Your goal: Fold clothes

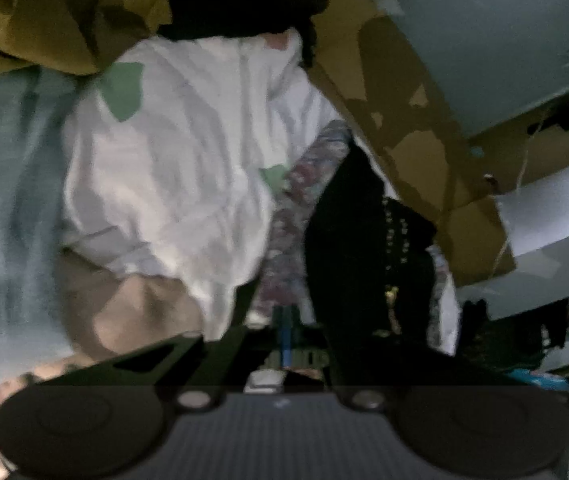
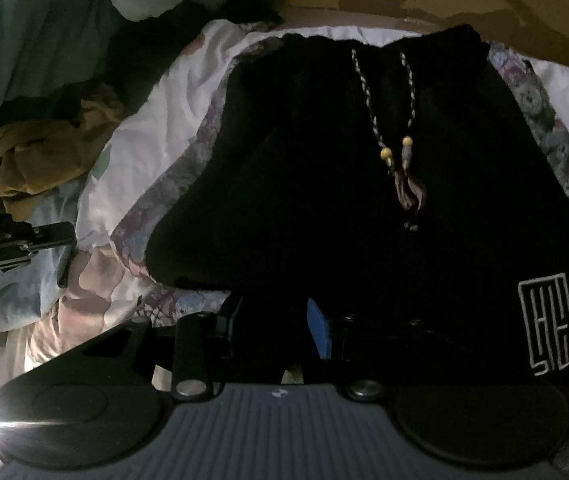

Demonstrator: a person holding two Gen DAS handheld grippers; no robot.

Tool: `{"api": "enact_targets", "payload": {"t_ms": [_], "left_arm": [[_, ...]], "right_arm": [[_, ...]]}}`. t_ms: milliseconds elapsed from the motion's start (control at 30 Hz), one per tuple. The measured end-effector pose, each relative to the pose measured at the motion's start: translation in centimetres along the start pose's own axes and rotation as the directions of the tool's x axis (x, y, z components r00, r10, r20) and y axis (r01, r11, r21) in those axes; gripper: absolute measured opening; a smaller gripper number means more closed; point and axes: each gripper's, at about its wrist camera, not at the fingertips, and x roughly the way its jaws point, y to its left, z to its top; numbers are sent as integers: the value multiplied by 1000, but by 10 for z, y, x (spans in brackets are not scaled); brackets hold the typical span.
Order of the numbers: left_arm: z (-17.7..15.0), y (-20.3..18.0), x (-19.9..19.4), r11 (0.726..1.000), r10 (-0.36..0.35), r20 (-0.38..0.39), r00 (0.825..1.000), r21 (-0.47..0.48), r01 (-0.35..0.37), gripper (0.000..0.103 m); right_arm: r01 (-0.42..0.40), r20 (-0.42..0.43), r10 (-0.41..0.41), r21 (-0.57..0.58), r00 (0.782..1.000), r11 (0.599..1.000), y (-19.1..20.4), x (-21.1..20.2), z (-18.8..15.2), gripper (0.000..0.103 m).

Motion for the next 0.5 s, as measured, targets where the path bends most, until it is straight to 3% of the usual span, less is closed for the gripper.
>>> {"api": "enact_targets", "payload": {"t_ms": [67,133,200,400,500], "left_arm": [[3,2,5,999,30,-10,999,21,-30,5],[4,3,10,998,45,-9,999,42,-45,17],[3,3,14,996,53,-20,998,70,-52,40],[-4,1,30,986,81,-76,994,155,-68,44],[-9,-3,37,969,110,-78,991,232,-89,51]], "right_arm": [[0,-9,0,2,1000,1000,1,4,-3,42],[0,-19,0,4,1000,1000,2,8,-5,42],[0,-28,0,6,1000,1000,4,12,-8,43],[2,-57,-1,11,998,1000,7,24,-15,45],[12,-73,-10,26,997,1000,5,29,-18,46]]}}
